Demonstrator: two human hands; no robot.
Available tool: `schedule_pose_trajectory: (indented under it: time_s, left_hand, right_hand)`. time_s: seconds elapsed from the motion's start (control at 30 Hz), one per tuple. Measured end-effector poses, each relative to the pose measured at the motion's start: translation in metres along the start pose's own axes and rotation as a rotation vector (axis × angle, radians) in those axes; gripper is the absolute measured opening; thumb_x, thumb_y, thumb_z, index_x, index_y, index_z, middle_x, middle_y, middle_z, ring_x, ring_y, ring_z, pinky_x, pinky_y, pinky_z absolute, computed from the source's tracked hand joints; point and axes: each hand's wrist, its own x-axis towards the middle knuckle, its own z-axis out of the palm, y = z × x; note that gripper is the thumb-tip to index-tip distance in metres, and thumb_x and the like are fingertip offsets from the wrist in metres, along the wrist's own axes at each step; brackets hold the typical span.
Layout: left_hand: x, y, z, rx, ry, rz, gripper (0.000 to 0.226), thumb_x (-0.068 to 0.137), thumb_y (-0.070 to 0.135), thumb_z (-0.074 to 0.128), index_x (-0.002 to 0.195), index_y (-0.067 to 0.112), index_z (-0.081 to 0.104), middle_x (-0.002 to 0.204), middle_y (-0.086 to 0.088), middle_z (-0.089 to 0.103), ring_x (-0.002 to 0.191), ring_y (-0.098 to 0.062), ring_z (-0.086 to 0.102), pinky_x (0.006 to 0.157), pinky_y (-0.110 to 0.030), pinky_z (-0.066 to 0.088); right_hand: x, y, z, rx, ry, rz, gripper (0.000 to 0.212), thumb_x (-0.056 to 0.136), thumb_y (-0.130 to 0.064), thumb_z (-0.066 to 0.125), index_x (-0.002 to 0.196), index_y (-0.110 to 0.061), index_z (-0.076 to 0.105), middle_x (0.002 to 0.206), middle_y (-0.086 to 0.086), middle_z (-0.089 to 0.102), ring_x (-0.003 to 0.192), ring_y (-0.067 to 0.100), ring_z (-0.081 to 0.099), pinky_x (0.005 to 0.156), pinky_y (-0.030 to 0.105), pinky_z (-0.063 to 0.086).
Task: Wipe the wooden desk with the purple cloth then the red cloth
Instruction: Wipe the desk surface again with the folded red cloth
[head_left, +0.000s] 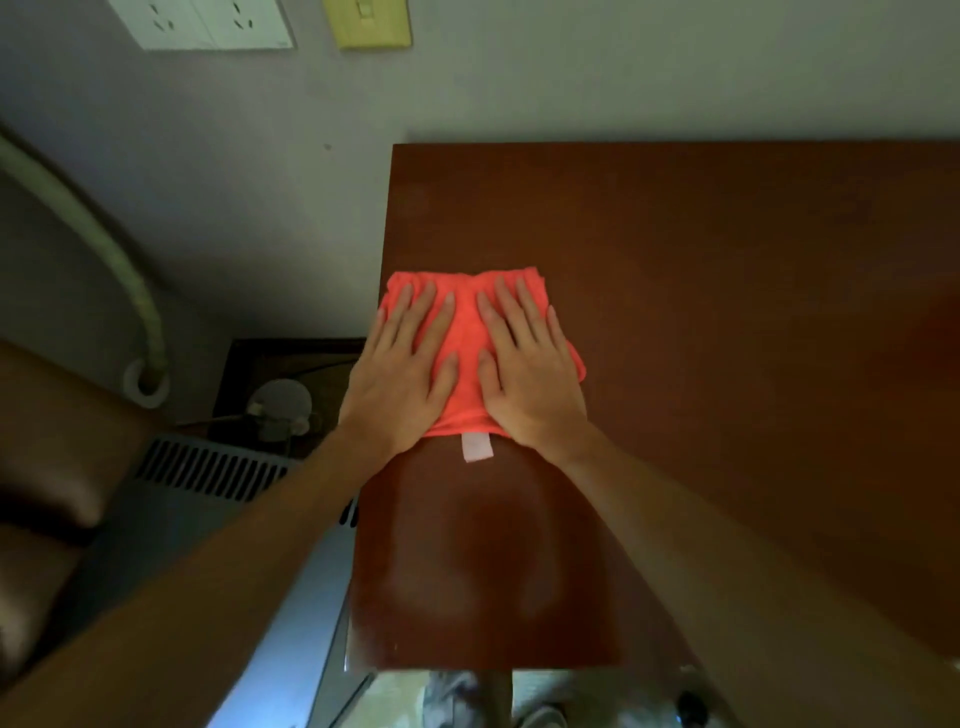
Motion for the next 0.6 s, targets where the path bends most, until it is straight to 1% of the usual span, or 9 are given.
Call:
schedule_pose_trajectory:
  time_s: [0.17, 0.33, 0.43, 0.5, 0.57, 0.6]
  left_hand:
    - [-0.111, 0.039, -0.001, -0.023, 0.011, -0.015, 0.064, 0.106, 0.045, 0.022, 0.161, 0.014, 0.016, 0.169, -0.01, 0.013, 0.158, -0.024, 0.002, 0.126, -0.052, 0.016]
    - [-0.199, 0.075, -0.001, -0.055, -0.01, -0.039, 0.063, 0.105, 0.041, 0.029, 0.161, 0.012, 0.019, 0.169, -0.009, 0.014, 0.158, -0.024, 0.002, 0.126, -0.053, 0.018]
    - [-0.226, 0.084, -0.002, -0.039, -0.065, -0.018, 0.063, 0.106, 0.042, 0.024, 0.162, 0.014, 0.015, 0.17, -0.007, 0.01, 0.158, -0.025, 0.002, 0.125, -0.054, 0.02]
    - [-0.229, 0.083, -0.004, -0.043, -0.102, -0.017, 0.063, 0.106, 0.045, 0.022, 0.162, 0.016, 0.012, 0.171, -0.005, 0.007, 0.158, -0.024, -0.001, 0.124, -0.053, 0.02]
    - [-0.23, 0.081, -0.011, -0.09, -0.117, -0.023, 0.065, 0.106, 0.05, 0.022, 0.162, 0.02, 0.013, 0.171, -0.002, 0.006, 0.158, -0.021, 0.001, 0.124, -0.052, 0.022]
    - [-0.228, 0.08, -0.016, -0.123, -0.105, -0.047, 0.066, 0.104, 0.053, 0.024, 0.162, 0.022, 0.016, 0.171, 0.0, 0.008, 0.157, -0.02, 0.007, 0.123, -0.05, 0.024]
  right_hand:
    - [-0.109, -0.037, -0.007, -0.022, -0.056, 0.007, 0.063, 0.105, -0.037, 0.024, 0.163, -0.015, 0.022, 0.172, 0.007, 0.018, 0.161, 0.023, 0.005, 0.13, 0.052, 0.014]
    - [-0.197, -0.064, -0.014, -0.039, -0.08, 0.002, 0.062, 0.106, -0.037, 0.025, 0.165, -0.019, 0.018, 0.173, 0.002, 0.013, 0.161, 0.02, 0.001, 0.129, 0.053, 0.017]
    - [-0.227, -0.073, -0.016, -0.047, -0.099, 0.013, 0.061, 0.108, -0.039, 0.023, 0.165, -0.02, 0.014, 0.174, 0.0, 0.009, 0.161, 0.019, -0.001, 0.129, 0.051, 0.016]
    - [-0.233, -0.073, -0.017, -0.046, -0.106, 0.016, 0.061, 0.108, -0.042, 0.022, 0.165, -0.021, 0.015, 0.174, 0.0, 0.01, 0.161, 0.018, 0.001, 0.13, 0.049, 0.014]
    - [-0.233, -0.071, -0.02, -0.041, -0.116, 0.001, 0.061, 0.108, -0.044, 0.023, 0.164, -0.02, 0.021, 0.173, 0.0, 0.015, 0.161, 0.018, 0.007, 0.128, 0.049, 0.015]
    - [-0.231, -0.068, -0.023, -0.035, -0.11, -0.005, 0.061, 0.108, -0.044, 0.025, 0.163, -0.02, 0.025, 0.172, 0.0, 0.021, 0.16, 0.018, 0.013, 0.127, 0.049, 0.018]
